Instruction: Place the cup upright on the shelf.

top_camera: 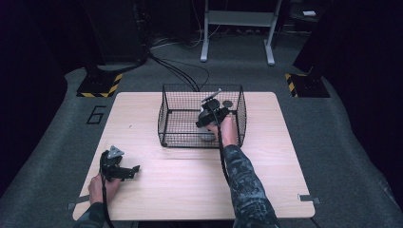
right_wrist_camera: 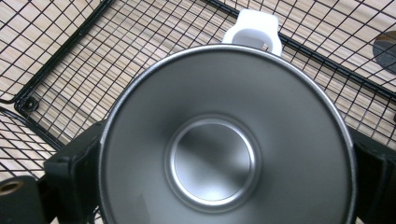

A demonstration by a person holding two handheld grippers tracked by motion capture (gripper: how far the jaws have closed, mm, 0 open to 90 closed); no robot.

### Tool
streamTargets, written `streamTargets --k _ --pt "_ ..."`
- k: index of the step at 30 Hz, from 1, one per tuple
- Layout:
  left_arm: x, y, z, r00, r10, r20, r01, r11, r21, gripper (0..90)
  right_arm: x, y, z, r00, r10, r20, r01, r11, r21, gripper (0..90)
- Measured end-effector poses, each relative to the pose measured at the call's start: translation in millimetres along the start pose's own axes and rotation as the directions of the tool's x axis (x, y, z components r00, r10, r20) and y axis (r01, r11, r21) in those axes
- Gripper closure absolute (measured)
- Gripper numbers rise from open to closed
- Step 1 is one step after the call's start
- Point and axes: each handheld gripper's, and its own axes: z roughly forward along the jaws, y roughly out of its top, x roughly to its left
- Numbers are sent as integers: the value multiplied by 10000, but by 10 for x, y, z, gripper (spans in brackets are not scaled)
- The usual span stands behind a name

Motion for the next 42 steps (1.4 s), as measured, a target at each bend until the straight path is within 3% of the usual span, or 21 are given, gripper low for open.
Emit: streamTargets --k 9,15,16,21,31,42 --pt "-3 -2 6 10000 -74 -66 74 9999 -76 1 8 7 -38 10000 -46 -40 46 9999 92 19" --pt "-3 -2 6 9999 -80 -67 79 9999 -78 1 -2 30 -153 9996 178 -200 -184 9993 -325 0" --pt "-4 -2 6 9999 -88 -49 87 9999 -81 1 2 43 -243 9998 103 -170 -113 9981 -607 0" --pt "-3 -2 6 10000 -73 -68 72 9999 -80 1 15 52 -408 9994 68 -342 -95 9967 -807 0" --pt "-4 -2 6 9999 -77 -73 77 9999 -79 1 55 -7 -769 9984 -435 -366 381 9896 -1386 0" --pt "-4 -2 6 9999 -87 -56 86 9999 -80 1 226 -257 -1328 9910 -1315 -253 1233 9696 -2112 0"
